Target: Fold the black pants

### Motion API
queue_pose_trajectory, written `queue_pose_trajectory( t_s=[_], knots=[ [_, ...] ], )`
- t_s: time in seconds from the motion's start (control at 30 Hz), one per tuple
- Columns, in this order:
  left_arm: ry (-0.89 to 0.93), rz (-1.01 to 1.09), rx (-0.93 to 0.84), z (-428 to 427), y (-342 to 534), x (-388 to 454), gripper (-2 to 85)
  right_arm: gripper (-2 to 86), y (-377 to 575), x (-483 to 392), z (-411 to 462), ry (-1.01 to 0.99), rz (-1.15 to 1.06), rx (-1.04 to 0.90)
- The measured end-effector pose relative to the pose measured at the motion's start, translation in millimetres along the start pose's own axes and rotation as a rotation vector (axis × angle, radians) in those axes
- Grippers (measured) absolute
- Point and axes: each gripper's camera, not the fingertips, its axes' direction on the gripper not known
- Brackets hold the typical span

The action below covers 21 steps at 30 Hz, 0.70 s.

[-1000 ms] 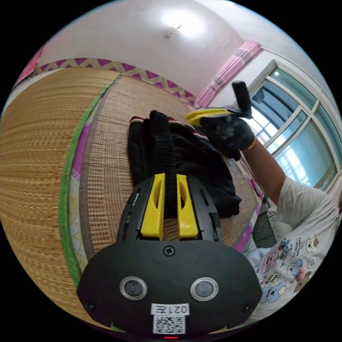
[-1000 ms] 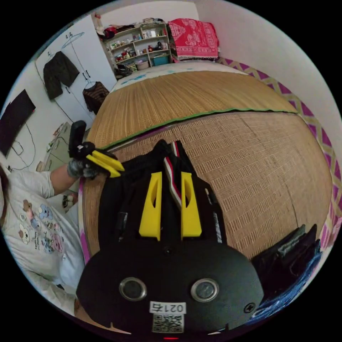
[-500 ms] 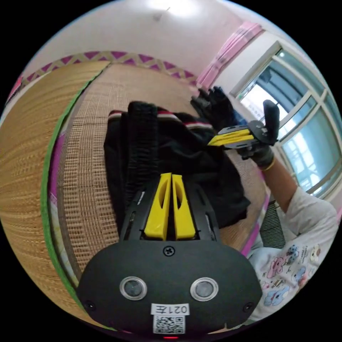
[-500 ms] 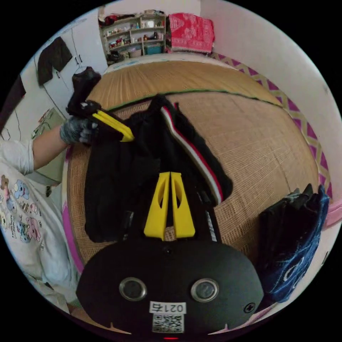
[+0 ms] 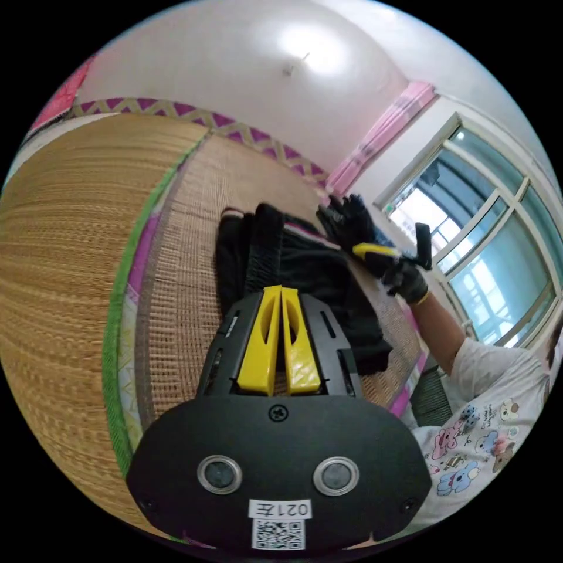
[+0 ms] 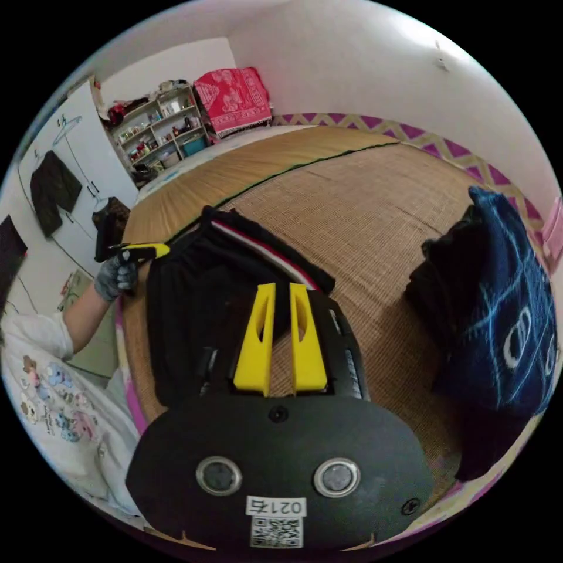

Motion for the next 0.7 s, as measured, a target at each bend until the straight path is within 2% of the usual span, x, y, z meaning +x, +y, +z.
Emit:
queue_pose_trajectory(
  t_s=[0.07, 0.17, 0.27, 0.4, 0.53, 0.6, 0.7],
  knots=[
    [-0.040, -0.035, 0.031, -14.5, 0.3, -10.1, 3.6, 10.0, 25.6, 8.8, -12.5, -0.064, 0.091, -0.005],
    [-0.018, -0.121, -0.092, -1.7, -6.8, -36.7, 12.1, 12.6, 60.3, 34.4, -11.1, -0.198, 0.287, -0.030],
    [0.032, -0.143, -0.207, 25.6, -14.4, -49.0, 14.4, 13.7, 77.0, 64.6, 6.8, -0.333, 0.436, -0.029],
    [0.058, -0.141, -0.266, 36.6, -29.2, -51.8, 12.9, 12.7, 77.3, 90.7, 30.3, -0.545, 0.536, 0.029],
    [0.113, -0.185, -0.322, 48.5, -32.9, -56.5, 8.0, 8.5, 72.7, 104.1, 49.3, -0.632, 0.589, 0.040],
    [0.114, -0.170, -0.313, 41.1, -35.8, -52.6, 5.9, 7.1, 72.2, 106.3, 45.9, -0.651, 0.607, 0.036],
    [0.146, -0.094, -0.272, 13.4, -43.9, -37.4, 4.6, 6.4, 43.4, 81.7, 12.2, -0.514, 0.434, 0.001]
  ],
)
